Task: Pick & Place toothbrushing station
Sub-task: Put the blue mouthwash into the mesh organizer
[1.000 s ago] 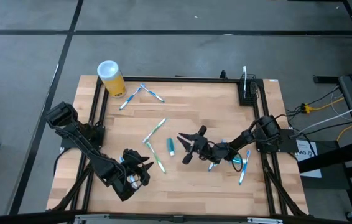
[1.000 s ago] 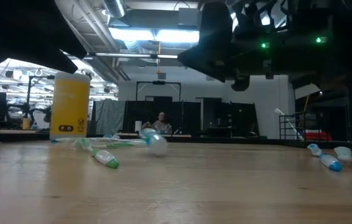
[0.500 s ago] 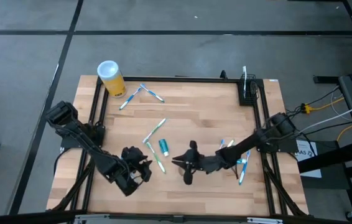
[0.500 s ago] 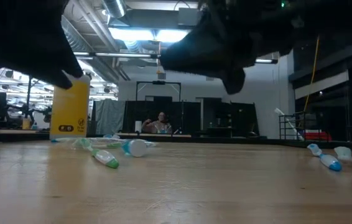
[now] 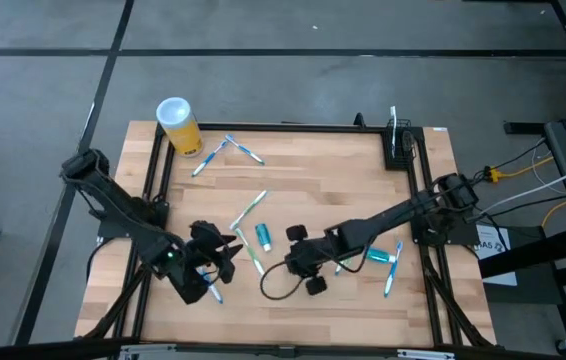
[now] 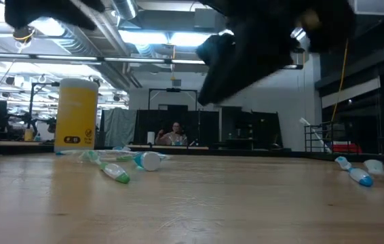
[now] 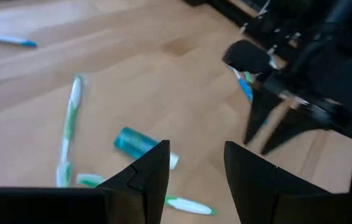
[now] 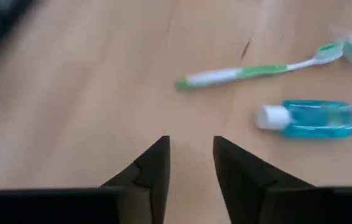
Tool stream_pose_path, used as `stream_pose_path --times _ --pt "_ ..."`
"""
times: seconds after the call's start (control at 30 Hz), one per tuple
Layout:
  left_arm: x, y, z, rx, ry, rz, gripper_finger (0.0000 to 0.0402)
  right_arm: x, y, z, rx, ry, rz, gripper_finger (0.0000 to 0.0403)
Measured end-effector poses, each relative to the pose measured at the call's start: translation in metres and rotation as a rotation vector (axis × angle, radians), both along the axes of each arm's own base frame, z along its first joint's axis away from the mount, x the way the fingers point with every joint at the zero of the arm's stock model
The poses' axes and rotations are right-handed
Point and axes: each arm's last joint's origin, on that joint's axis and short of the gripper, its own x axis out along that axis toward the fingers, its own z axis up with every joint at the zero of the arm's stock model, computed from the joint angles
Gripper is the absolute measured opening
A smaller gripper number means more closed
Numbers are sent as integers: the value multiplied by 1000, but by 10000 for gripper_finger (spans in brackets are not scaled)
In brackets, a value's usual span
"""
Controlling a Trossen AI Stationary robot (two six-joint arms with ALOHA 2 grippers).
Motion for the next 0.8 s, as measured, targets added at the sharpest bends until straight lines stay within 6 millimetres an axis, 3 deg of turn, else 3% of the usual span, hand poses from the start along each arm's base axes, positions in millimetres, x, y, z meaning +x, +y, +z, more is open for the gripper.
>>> stream_pose_path --times 0.27,0.47,0.67,0.8 --pt "-37 23 36 47 -105 28 147 5 -11 8 -569 -81 390 157" --pt "-54 39 56 82 -105 -30 147 13 -27 10 -668 -128 626 158" --pt "-67 53 71 103 -131 -61 147 25 -38 -18 -697 -118 844 158" --pt "-74 61 77 130 -140 -73 147 38 -45 -26 -719 -190 832 158"
